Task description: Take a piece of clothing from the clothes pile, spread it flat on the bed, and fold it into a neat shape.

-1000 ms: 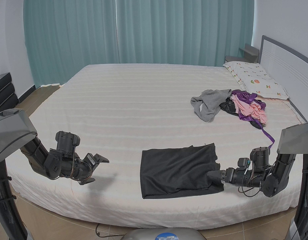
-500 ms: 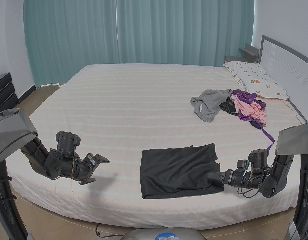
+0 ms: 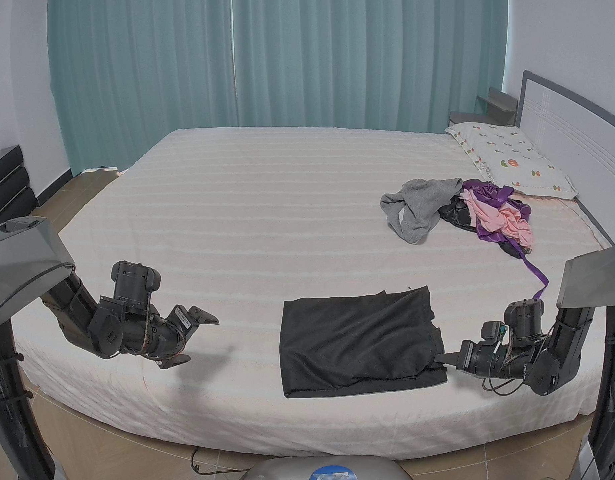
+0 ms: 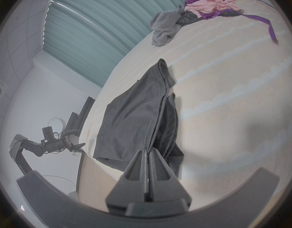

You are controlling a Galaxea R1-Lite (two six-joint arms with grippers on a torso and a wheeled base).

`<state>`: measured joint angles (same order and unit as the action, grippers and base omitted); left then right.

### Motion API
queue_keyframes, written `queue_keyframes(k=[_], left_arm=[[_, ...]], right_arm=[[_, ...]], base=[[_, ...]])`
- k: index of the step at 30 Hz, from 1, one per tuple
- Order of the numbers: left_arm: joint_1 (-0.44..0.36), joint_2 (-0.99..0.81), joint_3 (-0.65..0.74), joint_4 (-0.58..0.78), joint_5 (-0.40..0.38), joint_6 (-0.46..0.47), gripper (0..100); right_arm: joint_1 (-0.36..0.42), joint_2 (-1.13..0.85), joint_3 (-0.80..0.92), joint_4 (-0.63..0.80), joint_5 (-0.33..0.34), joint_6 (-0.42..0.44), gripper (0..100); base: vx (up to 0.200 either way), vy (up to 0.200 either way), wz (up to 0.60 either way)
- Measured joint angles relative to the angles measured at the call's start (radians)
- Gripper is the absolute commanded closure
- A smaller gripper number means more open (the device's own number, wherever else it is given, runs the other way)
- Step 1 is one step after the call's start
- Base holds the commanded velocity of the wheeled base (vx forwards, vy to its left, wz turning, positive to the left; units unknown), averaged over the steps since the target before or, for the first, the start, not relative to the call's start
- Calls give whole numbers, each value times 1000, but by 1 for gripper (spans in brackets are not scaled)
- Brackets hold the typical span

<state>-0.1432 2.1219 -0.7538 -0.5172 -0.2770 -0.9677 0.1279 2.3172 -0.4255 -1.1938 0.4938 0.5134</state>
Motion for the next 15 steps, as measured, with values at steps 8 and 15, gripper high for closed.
queue_keyframes(k=[8,15], left_arm=[[0,0,-1,1,0,-1,0],[1,0,-3,2,0,-3,0]], right_arm=[[-39,-40,46,4,0,-47,100],[-77,-50,89,4,5,-124,100]], base=[[0,0,0],[0,0,0]])
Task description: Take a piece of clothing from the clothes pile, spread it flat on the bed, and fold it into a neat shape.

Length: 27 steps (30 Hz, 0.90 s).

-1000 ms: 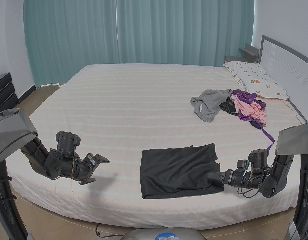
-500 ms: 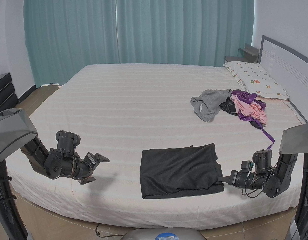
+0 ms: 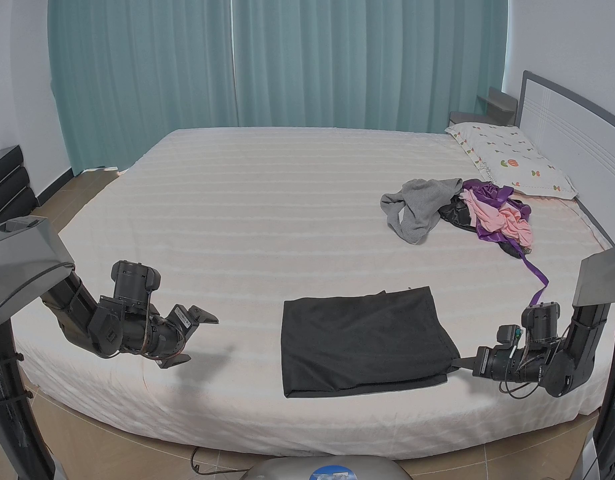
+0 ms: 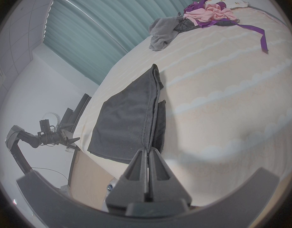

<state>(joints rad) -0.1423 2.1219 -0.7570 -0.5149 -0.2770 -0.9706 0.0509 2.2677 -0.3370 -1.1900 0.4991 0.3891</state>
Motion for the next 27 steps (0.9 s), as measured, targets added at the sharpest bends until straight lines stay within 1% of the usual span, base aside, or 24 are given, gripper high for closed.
queue_keyframes(k=[8,9,11,14,19,24,27], left_arm=[[1,0,-1,1,0,0,0],[1,0,-1,1,0,0,0],[1,0,-1,1,0,0,0],[1,0,-1,1,0,0,0],[1,0,-1,1,0,0,0],[1,0,-4,1,0,-5,0],[4,0,-10,2,0,-11,0]], right_arm=[[-7,-1,22,6,2,-25,100],[-7,-2,23,11,2,-29,0],[-7,-4,24,22,2,-41,0],[-9,-5,28,66,2,-83,0],[-11,-9,21,66,2,-90,0],[-24,-19,0,66,3,-75,0],[-31,-29,-24,66,0,-19,0]], base=[[0,0,0],[0,0,0],[0,0,0],[0,0,0],[0,0,0],[0,0,0],[0,0,0]])
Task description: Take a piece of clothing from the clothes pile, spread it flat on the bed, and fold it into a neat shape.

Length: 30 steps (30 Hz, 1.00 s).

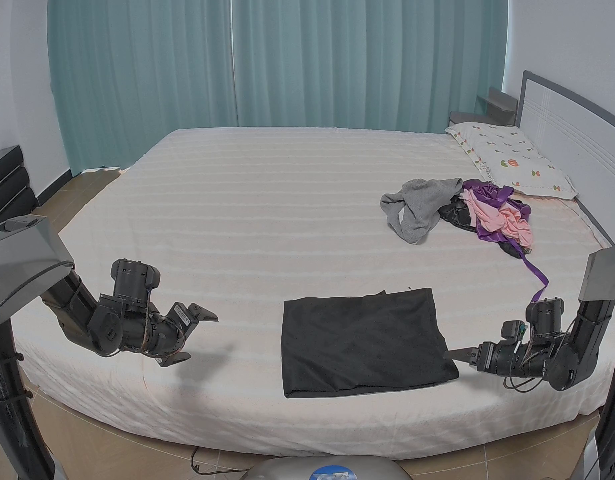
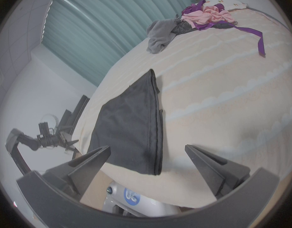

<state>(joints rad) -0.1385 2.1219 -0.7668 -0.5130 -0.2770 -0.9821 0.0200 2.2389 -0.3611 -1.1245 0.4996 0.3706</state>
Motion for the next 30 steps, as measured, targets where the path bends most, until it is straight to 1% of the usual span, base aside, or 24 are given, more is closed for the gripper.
queue_keyframes(k=[4,12,19,21,23,27,30], left_arm=[[0,0,-5,1,1,-2,0],[-4,1,-7,3,3,-2,0],[-6,2,-7,1,2,-5,0],[-9,1,-6,1,6,-22,0],[-16,-1,-6,-1,13,-48,0],[-39,-5,-4,-3,18,-57,0],[-54,-7,-2,-3,19,-57,0]], right_arm=[[-4,-8,-29,0,-3,53,0],[-4,-16,-55,-4,-1,76,0],[5,-14,-93,-4,-3,159,0],[10,-13,-104,-5,-3,177,0],[21,-11,-113,-4,-3,199,0],[48,-8,-127,-3,-4,231,0],[75,1,-152,1,-10,246,0]], base=[[0,-200,0],[0,-200,0],[0,0,0],[0,0,0],[200,0,0],[200,0,0],[0,0,0]])
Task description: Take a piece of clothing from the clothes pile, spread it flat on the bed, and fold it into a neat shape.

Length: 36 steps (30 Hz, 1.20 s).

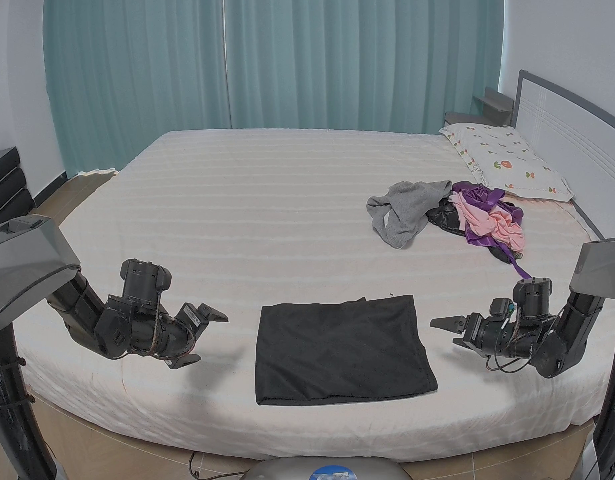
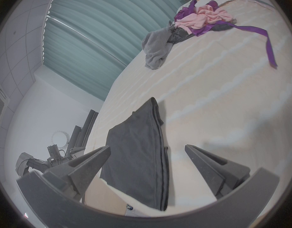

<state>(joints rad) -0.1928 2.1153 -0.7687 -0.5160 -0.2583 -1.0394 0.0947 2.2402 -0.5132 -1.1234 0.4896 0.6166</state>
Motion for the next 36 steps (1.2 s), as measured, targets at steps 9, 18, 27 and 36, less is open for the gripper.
queue_keyframes(k=[9,18,27,36], left_arm=[[-27,1,-6,-1,2,2,0],[-86,27,-36,-8,64,2,0],[-109,53,-44,-51,103,1,0],[-114,75,-66,-54,119,0,0]], right_arm=[[66,69,-117,27,-59,4,0],[99,143,-350,136,-71,8,0],[102,225,-491,172,-73,42,100],[100,256,-515,169,-76,46,100]], base=[[0,0,0],[0,0,0],[0,0,0],[0,0,0]])
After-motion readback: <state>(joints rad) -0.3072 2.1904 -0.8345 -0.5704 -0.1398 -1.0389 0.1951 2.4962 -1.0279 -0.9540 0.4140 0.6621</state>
